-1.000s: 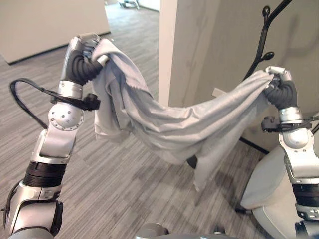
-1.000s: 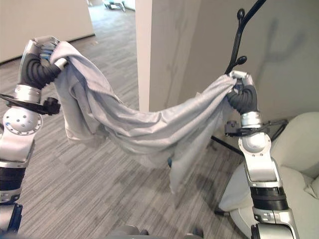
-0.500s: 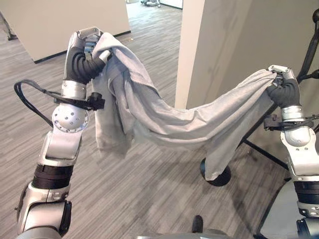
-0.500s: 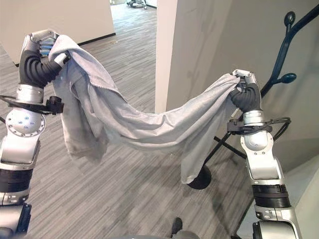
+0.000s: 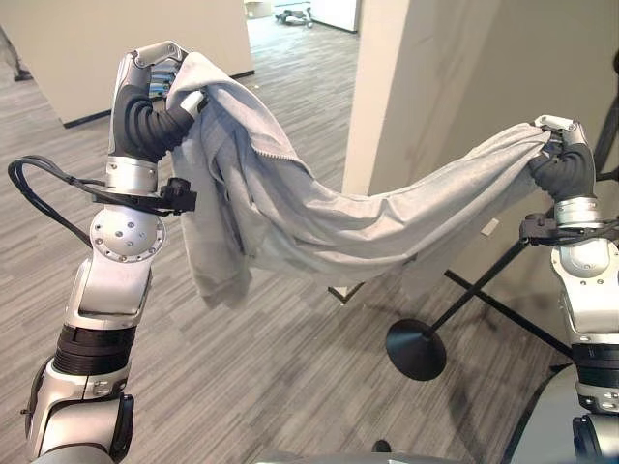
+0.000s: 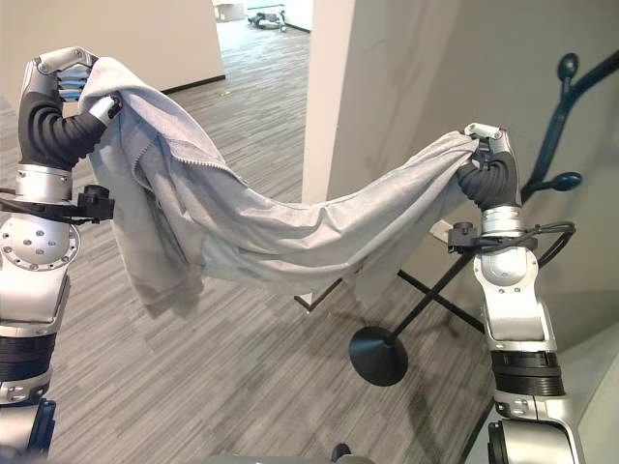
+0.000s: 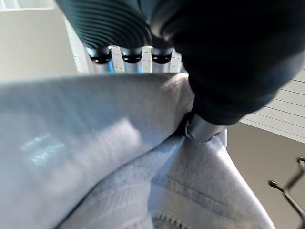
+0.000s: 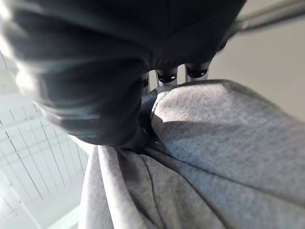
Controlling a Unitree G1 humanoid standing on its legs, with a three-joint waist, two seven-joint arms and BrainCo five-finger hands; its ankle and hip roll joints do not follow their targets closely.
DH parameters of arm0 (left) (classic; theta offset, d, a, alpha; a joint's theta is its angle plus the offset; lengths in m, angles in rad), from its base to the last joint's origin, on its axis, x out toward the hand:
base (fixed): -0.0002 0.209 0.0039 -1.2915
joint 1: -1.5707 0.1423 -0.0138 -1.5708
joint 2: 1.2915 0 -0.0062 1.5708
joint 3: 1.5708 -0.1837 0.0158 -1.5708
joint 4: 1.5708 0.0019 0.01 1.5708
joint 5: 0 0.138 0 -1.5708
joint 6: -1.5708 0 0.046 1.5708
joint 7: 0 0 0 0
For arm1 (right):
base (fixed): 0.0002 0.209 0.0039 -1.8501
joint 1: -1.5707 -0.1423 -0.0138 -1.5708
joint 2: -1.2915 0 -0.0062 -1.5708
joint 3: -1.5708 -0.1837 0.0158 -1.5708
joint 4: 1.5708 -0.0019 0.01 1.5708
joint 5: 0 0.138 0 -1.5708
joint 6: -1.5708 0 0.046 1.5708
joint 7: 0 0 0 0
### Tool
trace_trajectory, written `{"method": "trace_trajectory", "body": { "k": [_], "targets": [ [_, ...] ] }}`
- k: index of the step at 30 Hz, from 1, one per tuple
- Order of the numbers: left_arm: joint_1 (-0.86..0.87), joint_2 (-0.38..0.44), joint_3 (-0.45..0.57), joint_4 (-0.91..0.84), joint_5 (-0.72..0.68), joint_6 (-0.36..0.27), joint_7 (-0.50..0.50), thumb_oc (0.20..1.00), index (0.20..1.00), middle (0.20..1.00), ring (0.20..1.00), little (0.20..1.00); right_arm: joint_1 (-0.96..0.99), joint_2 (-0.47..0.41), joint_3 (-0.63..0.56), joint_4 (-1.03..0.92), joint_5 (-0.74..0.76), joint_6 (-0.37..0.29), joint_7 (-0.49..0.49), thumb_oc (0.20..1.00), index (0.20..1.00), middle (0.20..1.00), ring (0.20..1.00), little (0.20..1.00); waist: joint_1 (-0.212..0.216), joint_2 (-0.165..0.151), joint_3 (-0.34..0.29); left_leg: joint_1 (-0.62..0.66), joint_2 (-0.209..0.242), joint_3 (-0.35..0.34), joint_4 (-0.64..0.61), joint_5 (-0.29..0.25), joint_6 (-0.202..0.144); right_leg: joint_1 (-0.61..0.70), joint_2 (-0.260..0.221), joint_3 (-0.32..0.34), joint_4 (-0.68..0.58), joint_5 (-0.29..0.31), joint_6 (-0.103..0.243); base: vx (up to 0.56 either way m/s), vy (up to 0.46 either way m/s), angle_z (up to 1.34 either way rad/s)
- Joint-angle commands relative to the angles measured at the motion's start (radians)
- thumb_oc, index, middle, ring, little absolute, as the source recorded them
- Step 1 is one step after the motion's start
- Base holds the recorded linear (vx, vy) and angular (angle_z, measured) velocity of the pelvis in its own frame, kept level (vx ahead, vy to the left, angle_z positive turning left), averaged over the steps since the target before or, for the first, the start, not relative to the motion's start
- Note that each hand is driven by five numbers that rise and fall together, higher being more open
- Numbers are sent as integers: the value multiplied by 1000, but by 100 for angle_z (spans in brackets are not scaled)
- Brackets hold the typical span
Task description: Hang the clothes on the sofa on the clothes rack.
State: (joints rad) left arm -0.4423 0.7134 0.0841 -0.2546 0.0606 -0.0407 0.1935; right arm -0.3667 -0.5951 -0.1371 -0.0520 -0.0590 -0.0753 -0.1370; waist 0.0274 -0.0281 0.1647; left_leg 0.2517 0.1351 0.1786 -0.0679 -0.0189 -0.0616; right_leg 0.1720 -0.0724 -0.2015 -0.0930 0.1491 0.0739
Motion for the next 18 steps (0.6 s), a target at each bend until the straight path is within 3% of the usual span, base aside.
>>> {"method": "trace_trajectory", "body": {
  "k": [1,2,3,4,5,7,8,11,18],
  "targets": [
    [-20,-16,27,-37,10,-30,20,200,200,200,200,200,3,-78,-72,-121,0,-56,-25,200,200,200,200,200,-6,28,-75,-25,128,-22,178,92,44,-16,4,-46,6,-69,-38,10,-288,-2],
    [-16,-24,35,-43,2,-30,21,200,200,200,200,200,-1,-70,-77,-129,-10,-51,-24,200,200,200,200,200,13,23,-46,-91,63,-62,235,68,30,3,11,-30,6,-75,-51,17,-244,2],
    [-15,-25,42,-48,1,-33,22,200,200,200,200,200,-3,-64,-83,-136,-14,-50,-25,200,200,200,200,200,24,20,-36,-122,26,-75,222,53,18,8,21,-17,6,-80,-55,-6,-117,4],
    [-15,-25,42,-49,1,-33,21,200,200,200,200,200,-2,-64,-84,-137,-14,-49,-25,200,200,200,200,200,26,16,-37,-128,23,-74,225,57,20,4,17,-15,6,-77,-54,50,-51,-18],
    [-20,-20,68,-38,8,-36,31,200,200,200,200,200,-21,-62,-89,-145,-25,-44,-45,200,200,200,200,200,64,17,-20,-196,-98,-71,119,41,-13,10,43,27,6,-81,-59,46,-28,-18],
    [-26,-20,76,-31,11,-36,35,200,200,200,200,200,-43,-64,-79,-133,-24,-42,-55,200,200,200,200,200,89,16,-12,-213,-119,-68,90,47,-22,14,43,47,6,-84,-60,58,-10,-84],
    [-33,-18,101,-41,29,-26,50,200,200,200,200,200,-95,-59,-37,-140,-31,-35,-60,200,200,200,200,200,137,34,-10,-216,-156,-147,29,46,-13,23,56,67,6,-85,-62,87,86,-179],
    [-15,-20,125,-58,35,-34,59,200,200,200,200,200,-87,-53,-33,-174,-35,-38,-52,200,200,200,200,200,132,32,-45,-175,-161,-142,-19,67,8,42,53,108,12,-37,-65,118,139,-145],
    [19,-30,161,-62,43,-37,73,200,200,200,200,200,-77,-69,-67,-320,-62,-37,-57,200,200,200,200,200,110,39,-61,-120,-163,-104,-19,66,18,13,42,104,172,-51,-59,83,116,-32]
  ]
}}
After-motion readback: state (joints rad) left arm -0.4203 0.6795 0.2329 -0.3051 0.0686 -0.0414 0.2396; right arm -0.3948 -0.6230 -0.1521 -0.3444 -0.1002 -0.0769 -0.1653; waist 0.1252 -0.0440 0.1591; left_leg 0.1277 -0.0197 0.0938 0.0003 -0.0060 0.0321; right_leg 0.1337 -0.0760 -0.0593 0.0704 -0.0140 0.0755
